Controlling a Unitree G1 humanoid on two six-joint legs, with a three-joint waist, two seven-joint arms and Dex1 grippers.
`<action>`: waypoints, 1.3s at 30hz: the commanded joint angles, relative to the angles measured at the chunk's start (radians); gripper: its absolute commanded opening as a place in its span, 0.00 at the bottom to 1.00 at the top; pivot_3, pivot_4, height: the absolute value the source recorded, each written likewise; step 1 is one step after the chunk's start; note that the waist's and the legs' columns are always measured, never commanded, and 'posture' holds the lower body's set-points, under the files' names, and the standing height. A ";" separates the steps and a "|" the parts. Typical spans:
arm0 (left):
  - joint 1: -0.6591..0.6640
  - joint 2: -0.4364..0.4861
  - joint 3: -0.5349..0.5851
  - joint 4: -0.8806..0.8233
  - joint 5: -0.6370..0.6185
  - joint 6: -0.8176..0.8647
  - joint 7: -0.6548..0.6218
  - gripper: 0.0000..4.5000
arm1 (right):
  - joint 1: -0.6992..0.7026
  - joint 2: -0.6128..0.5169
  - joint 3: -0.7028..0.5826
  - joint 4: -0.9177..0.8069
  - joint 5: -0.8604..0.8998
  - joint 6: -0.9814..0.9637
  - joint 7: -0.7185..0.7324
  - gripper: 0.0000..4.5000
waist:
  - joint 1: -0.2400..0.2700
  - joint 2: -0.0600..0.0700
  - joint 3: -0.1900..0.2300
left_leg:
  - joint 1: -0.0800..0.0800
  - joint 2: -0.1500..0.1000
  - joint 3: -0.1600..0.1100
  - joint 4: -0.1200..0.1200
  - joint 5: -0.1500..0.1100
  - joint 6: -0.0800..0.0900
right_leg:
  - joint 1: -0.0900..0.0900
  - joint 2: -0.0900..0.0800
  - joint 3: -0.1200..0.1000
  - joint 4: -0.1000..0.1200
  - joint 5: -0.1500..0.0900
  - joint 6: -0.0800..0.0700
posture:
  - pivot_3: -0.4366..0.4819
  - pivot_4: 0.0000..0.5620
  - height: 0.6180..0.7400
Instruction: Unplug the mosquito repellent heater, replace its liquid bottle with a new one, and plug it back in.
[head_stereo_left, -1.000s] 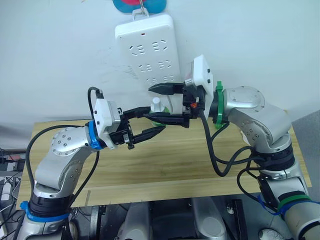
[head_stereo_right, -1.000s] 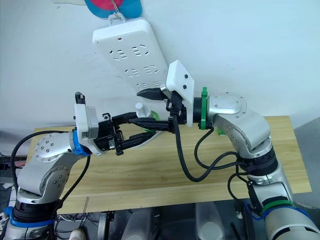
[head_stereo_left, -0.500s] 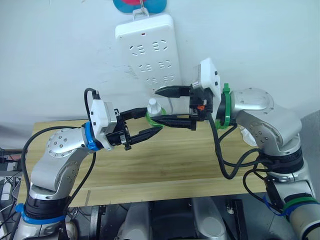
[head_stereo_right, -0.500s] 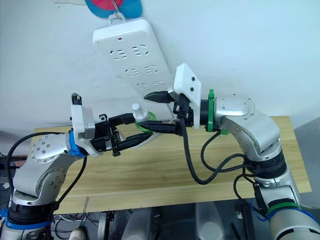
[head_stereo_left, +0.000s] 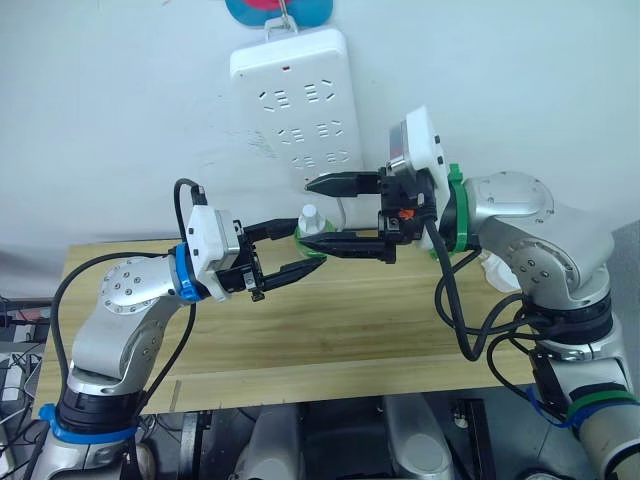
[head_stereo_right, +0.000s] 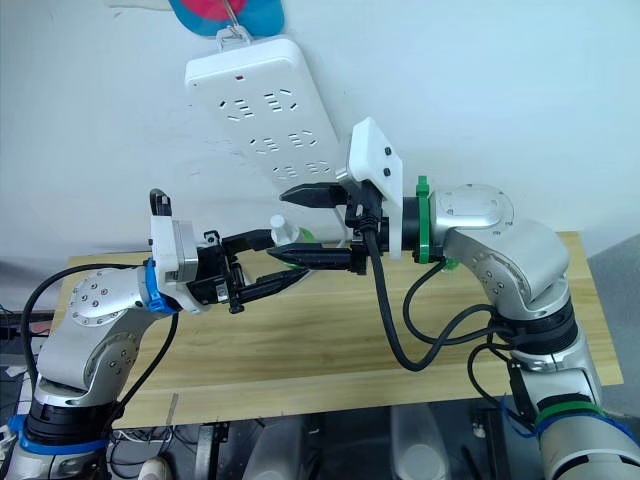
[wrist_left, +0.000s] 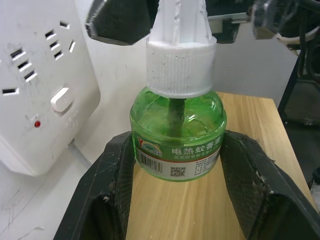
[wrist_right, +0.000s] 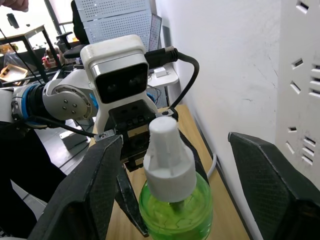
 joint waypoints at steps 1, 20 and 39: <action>0.009 -0.004 0.008 -0.013 -0.001 -0.025 -0.006 0.50 | -0.016 -0.009 -0.022 -0.029 0.016 -0.010 0.013 0.70 | 0.000 0.000 0.000 | 0.000 0.000 0.000 0.000 0.000 0.000 | 0.000 0.000 0.000 0.000 0.000 0.000 | 0.26 0.66 1.00; 0.012 -0.008 0.005 0.007 0.013 -0.050 -0.007 0.50 | -0.028 -0.010 -0.019 -0.024 0.013 -0.013 0.015 0.58 | 0.000 0.000 0.000 | 0.000 0.000 0.000 0.000 0.000 0.000 | 0.000 0.000 0.000 0.000 0.000 0.000 | 0.26 0.65 1.00; -0.006 -0.010 0.003 0.004 0.006 -0.040 0.000 0.50 | -0.021 -0.003 -0.009 -0.034 0.015 -0.006 0.013 0.06 | 0.000 0.000 0.000 | 0.000 0.000 0.000 0.000 0.000 0.000 | 0.000 0.000 0.000 0.000 0.000 0.000 | 0.27 0.65 1.00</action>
